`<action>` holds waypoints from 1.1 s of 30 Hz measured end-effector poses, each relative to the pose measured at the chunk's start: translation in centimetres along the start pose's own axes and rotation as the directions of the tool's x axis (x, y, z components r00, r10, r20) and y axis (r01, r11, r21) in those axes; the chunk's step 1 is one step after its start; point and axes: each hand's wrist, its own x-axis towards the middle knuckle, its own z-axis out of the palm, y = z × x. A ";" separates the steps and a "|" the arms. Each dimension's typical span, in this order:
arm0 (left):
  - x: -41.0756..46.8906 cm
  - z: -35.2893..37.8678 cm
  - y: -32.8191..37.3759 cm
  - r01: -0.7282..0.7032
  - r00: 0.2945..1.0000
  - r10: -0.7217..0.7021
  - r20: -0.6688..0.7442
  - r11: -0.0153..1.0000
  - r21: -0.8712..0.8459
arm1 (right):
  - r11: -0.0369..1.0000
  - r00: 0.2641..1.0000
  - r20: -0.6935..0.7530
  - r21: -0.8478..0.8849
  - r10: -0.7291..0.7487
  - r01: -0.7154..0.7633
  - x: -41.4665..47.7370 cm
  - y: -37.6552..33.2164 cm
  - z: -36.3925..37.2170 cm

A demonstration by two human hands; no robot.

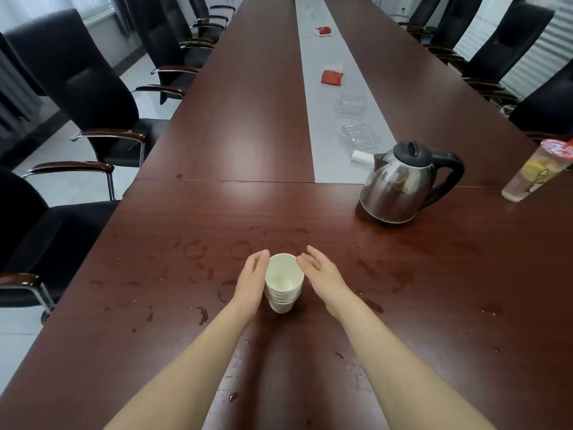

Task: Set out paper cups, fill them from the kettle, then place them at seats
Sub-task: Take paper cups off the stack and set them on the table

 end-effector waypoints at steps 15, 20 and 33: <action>-0.9 0.7 0.0 0.171 0.980 -0.171 0.105 0.985 0.011 | 0.979 0.982 0.108 0.118 0.154 -0.167 -0.9 0.8 1.0; -1.0 1.1 0.0 0.233 0.969 -0.233 0.085 0.972 0.006 | 0.980 0.975 0.130 0.067 0.179 -0.189 -1.2 0.5 0.9; -1.3 0.0 3.6 0.408 0.897 -0.405 0.179 0.913 0.024 | 0.989 0.952 0.295 -0.140 0.079 -0.039 -3.1 -1.5 -0.3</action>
